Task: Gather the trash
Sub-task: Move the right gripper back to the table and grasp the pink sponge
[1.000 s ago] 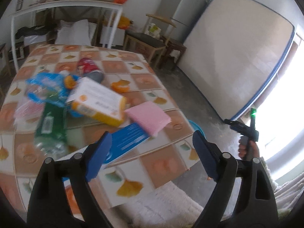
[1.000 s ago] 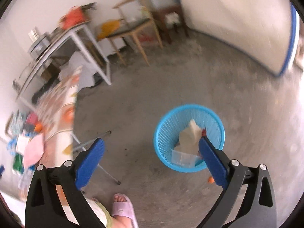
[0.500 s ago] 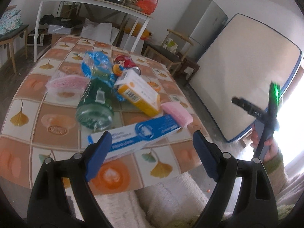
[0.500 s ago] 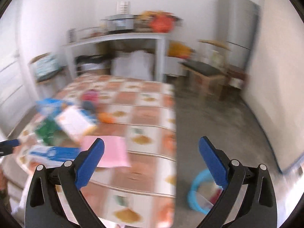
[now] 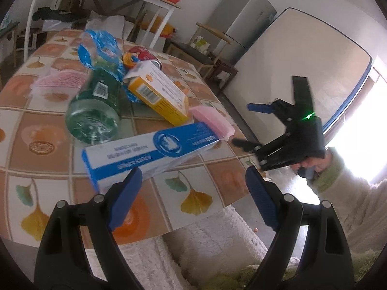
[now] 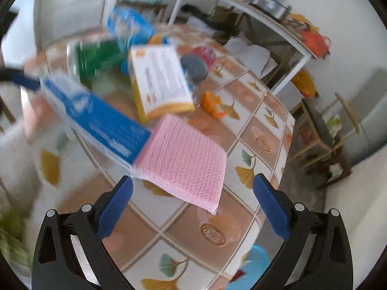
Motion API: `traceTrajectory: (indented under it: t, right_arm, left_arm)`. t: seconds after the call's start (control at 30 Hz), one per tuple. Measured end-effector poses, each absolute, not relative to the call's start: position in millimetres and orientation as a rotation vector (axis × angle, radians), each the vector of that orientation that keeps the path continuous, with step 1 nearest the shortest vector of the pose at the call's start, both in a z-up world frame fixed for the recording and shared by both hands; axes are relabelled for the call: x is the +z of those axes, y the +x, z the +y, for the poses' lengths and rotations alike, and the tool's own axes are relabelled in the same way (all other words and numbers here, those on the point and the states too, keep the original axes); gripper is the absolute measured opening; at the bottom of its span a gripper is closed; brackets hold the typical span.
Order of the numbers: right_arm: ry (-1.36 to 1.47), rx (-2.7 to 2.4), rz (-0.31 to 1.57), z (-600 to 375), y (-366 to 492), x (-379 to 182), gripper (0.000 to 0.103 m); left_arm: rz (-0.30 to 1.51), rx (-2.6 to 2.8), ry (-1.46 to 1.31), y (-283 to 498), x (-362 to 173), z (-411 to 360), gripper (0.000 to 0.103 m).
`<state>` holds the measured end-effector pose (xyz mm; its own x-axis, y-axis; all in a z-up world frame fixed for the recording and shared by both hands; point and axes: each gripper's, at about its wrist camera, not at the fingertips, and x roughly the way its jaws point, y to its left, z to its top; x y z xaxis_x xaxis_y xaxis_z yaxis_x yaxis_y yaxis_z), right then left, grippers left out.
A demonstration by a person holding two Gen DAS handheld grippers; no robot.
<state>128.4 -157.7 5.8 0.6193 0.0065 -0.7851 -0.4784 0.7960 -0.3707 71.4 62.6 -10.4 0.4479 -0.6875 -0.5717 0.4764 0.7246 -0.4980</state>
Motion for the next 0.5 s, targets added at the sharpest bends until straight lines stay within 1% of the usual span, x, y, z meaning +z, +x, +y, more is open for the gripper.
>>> traceTrajectory:
  t: [0.13,0.17,0.23,0.27,0.33,0.37,0.5]
  right_arm:
    - [-0.762,0.241,0.808,-142,123,-13,0.096]
    - [-0.795,0.221,0.788,-138,120,-16,0.094]
    - [-0.858,0.18,0.754,-130,117,-26,0.083]
    - [-0.879,0.162,0.744,-128,118,-29,0.08]
    - [-0.907,0.131,0.72,-122,116,-37,0.066]
    - [-0.908,0.12,0.712,-121,115,-38,0.063]
    - [-0.89,0.045,0.695,-118,113,-43,0.036]
  left_arm:
    - [0.833,-0.74,-0.284,74,-13,57,0.083]
    - [0.834,-0.739,-0.283,75,-14,56,0.083]
    - [0.84,-0.737,-0.283,76,-15,54,0.083]
    - [0.844,-0.738,-0.281,77,-16,53,0.083]
    - [0.849,-0.734,-0.275,78,-16,51,0.083]
    - [0.849,-0.733,-0.273,78,-15,51,0.083]
    - [0.834,-0.724,-0.272,82,-9,49,0.083]
